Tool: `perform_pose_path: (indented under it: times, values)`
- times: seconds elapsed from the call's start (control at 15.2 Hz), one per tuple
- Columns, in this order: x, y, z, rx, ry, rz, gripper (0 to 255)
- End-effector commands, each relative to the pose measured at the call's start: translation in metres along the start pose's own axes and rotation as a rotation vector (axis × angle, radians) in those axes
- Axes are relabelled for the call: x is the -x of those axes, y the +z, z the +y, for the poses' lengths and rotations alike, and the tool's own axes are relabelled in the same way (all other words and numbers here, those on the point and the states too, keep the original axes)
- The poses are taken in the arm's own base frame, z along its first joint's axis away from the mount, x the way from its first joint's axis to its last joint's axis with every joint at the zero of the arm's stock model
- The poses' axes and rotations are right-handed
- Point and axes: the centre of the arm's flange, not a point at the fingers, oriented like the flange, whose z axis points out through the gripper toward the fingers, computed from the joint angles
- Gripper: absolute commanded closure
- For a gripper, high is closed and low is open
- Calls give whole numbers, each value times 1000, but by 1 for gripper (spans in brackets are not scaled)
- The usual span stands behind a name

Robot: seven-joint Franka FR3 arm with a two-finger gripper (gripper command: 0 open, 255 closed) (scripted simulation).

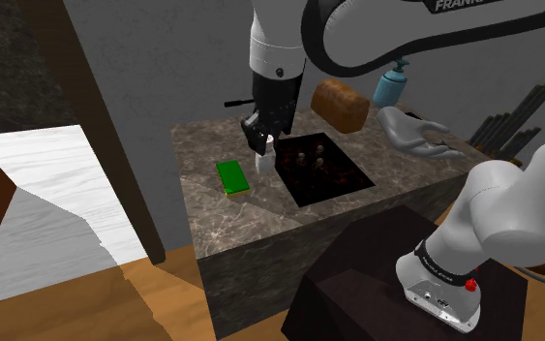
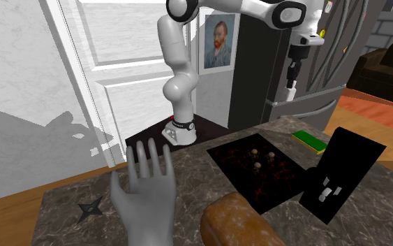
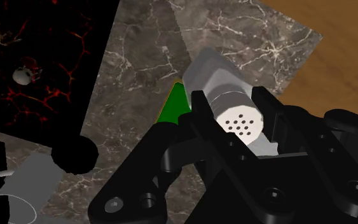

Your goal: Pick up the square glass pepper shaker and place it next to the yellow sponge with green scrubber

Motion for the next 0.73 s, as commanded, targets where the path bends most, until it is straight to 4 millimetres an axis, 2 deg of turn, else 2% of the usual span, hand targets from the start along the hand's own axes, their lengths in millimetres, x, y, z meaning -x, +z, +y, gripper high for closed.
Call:
perform_pose_path:
  times: [0.0,0.13,0.66]
  values:
    - [-1,-3,-27,-1,1,0,255]
    - [-3,-4,-58,-1,1,0,255]
    - [-1,38,-61,-1,1,0,255]
